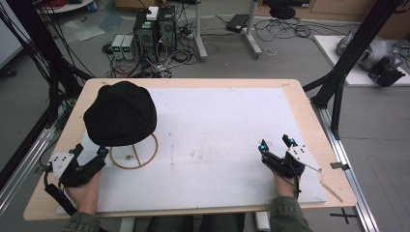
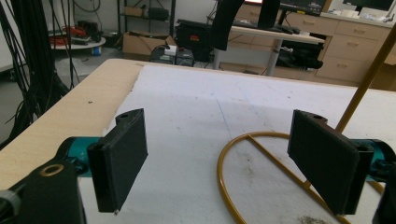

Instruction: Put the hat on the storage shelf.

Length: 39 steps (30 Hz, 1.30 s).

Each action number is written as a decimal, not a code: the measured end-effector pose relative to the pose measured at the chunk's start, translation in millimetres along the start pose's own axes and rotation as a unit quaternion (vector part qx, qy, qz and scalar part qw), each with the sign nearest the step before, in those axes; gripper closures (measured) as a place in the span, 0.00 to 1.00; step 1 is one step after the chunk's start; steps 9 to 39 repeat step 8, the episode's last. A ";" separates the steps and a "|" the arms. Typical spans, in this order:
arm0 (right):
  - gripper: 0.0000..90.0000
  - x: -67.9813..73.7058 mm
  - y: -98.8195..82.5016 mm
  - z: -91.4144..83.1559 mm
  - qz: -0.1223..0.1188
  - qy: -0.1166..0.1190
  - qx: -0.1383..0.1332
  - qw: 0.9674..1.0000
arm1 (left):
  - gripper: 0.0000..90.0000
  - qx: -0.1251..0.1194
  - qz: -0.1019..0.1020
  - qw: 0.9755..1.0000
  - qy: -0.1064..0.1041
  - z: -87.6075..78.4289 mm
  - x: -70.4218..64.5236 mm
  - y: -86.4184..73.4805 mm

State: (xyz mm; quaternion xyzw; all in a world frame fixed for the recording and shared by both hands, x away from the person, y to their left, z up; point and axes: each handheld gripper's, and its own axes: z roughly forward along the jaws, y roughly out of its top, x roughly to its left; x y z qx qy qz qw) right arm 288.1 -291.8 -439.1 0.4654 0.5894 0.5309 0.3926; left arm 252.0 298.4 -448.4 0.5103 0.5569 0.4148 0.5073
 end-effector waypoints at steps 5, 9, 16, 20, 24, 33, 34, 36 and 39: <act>0.19 -0.8 -0.5 0.9 -0.001 0.000 0.001 1.000 | 0.22 0.003 -0.002 1.000 -0.001 1.0 0.2 -0.4; 0.19 -0.7 -0.6 0.9 0.001 0.000 0.001 1.000 | 0.22 0.005 -0.001 1.000 -0.001 1.5 0.1 -0.6; 0.19 -0.7 -0.6 0.9 0.001 0.000 0.001 1.000 | 0.22 0.005 -0.001 1.000 -0.001 1.5 0.1 -0.6; 0.19 -0.7 -0.6 0.9 0.001 0.000 0.001 1.000 | 0.22 0.005 -0.001 1.000 -0.001 1.5 0.1 -0.6; 0.19 -0.7 -0.6 0.9 0.001 0.000 0.001 1.000 | 0.22 0.005 -0.001 1.000 -0.001 1.5 0.1 -0.6; 0.19 -0.7 -0.6 0.9 0.001 0.000 0.001 1.000 | 0.22 0.005 -0.001 1.000 -0.001 1.5 0.1 -0.6; 0.19 -0.7 -0.6 0.9 0.001 0.000 0.001 1.000 | 0.22 0.005 -0.001 1.000 -0.001 1.5 0.1 -0.6; 0.19 -0.7 -0.6 0.9 0.001 0.000 0.001 1.000 | 0.22 0.005 -0.001 1.000 -0.001 1.5 0.1 -0.6; 0.19 -0.7 -0.6 0.9 0.001 0.000 0.001 1.000 | 0.22 0.005 -0.001 1.000 -0.001 1.5 0.1 -0.6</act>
